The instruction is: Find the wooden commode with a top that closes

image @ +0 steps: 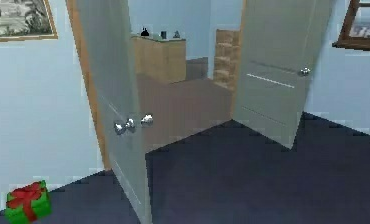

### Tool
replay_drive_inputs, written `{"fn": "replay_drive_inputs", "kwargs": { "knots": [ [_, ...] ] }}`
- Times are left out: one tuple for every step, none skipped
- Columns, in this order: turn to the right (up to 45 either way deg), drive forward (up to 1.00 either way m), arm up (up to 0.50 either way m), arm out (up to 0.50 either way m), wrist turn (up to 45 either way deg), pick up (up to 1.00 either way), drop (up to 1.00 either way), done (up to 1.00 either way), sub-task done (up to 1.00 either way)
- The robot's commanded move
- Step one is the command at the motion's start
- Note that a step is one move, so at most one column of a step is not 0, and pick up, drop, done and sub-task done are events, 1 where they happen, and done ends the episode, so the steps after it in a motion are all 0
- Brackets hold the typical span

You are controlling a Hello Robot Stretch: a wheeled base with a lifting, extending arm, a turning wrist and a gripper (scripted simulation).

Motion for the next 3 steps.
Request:
{"fn": "replay_drive_inputs", "kwargs": {
  "knots": [
    [3.0,0.00,0.00,0.00,0.0,0.00,0.00,0.00,0.00],
    [0.0,1.00,0.00,0.00,0.0,0.00,0.00,0.00,0.00],
    [0.0,1.00,0.00,0.00,0.0,0.00,0.00,0.00,0.00]
  ]
}}
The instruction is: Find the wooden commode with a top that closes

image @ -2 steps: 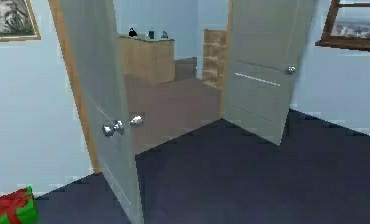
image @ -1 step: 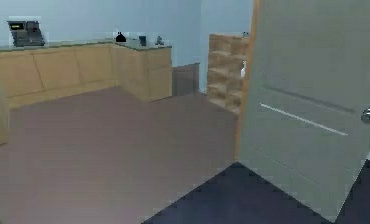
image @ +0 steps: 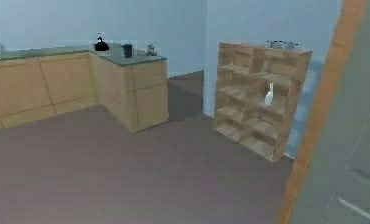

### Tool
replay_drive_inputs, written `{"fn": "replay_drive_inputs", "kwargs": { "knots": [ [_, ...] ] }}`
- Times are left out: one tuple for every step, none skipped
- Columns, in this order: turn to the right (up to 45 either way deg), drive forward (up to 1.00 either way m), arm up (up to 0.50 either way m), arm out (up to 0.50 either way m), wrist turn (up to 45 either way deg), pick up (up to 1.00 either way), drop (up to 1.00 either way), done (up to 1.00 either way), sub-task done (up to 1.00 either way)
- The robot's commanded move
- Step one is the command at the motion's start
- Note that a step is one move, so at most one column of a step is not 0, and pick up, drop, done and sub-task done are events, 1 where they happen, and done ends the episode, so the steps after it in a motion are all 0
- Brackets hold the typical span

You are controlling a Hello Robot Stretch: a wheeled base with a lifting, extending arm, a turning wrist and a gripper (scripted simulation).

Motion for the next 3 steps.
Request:
{"fn": "replay_drive_inputs", "kwargs": {
  "knots": [
    [0.0,1.00,0.00,0.00,0.0,0.00,0.00,0.00,0.00],
    [0.0,1.00,0.00,0.00,0.0,0.00,0.00,0.00,0.00],
    [0.0,0.85,0.00,0.00,0.0,0.00,0.00,0.00,0.00]
  ]
}}
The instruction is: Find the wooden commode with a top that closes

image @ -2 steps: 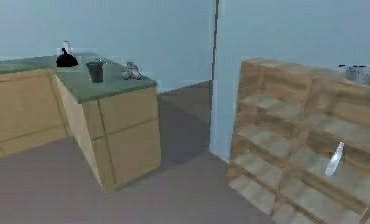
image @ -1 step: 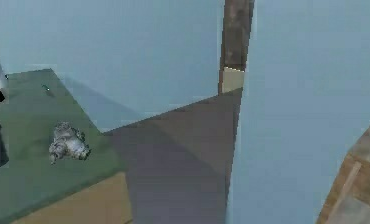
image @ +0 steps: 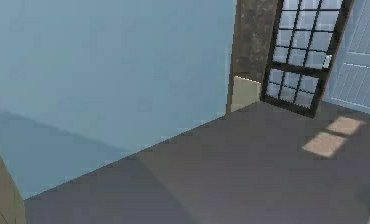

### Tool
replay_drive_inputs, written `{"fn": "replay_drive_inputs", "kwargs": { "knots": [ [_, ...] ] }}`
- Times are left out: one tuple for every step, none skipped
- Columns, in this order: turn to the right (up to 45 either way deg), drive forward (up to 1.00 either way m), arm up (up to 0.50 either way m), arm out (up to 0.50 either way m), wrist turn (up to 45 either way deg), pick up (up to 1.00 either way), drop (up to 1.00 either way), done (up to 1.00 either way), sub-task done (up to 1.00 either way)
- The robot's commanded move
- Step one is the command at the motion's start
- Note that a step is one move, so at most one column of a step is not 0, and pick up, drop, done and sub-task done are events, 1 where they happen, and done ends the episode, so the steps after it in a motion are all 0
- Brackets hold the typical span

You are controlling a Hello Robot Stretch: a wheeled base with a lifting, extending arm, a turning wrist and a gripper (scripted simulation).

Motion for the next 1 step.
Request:
{"fn": "replay_drive_inputs", "kwargs": {
  "knots": [
    [3.0,0.00,0.00,0.00,0.0,0.00,0.00,0.00,0.00]
  ]
}}
